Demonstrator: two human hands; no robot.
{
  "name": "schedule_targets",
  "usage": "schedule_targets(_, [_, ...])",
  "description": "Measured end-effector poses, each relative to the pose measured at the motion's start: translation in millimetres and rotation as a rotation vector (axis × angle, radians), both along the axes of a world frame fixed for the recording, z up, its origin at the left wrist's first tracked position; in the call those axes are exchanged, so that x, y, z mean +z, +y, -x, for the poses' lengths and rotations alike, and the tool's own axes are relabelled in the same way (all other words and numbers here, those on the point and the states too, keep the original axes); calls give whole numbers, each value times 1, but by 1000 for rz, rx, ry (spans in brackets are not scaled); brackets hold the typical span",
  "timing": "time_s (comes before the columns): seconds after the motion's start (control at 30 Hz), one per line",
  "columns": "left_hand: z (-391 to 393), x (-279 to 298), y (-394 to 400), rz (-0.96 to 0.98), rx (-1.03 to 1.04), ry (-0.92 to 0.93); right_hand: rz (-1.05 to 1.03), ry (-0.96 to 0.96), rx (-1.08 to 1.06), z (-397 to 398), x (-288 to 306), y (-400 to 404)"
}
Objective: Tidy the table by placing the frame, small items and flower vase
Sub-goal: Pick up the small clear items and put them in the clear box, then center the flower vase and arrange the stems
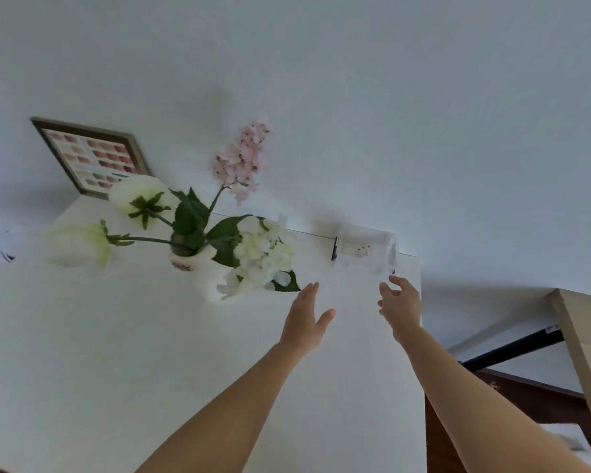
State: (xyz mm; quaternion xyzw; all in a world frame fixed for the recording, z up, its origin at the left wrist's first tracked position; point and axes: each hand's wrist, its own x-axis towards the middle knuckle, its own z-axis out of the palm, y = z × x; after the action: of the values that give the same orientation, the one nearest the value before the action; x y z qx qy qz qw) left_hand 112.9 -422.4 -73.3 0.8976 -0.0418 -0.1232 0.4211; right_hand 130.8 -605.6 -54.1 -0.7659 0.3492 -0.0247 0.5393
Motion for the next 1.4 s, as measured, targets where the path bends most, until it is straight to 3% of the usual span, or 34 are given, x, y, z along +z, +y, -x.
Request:
schedule_targets(0.23, [52,2,106,-11,126,114,-4,17,66,37,7,78])
schedule_targets(0.63, [41,2,280,80,303,166,-20,41,126,55,-2,273])
schedule_targets(1.03, [-31,15,260,228,321,183,83,8,146,14,8,310])
schedule_targets(1.4, [-48,4,242,182,420,82,-17,-20,167,-7,-10,323])
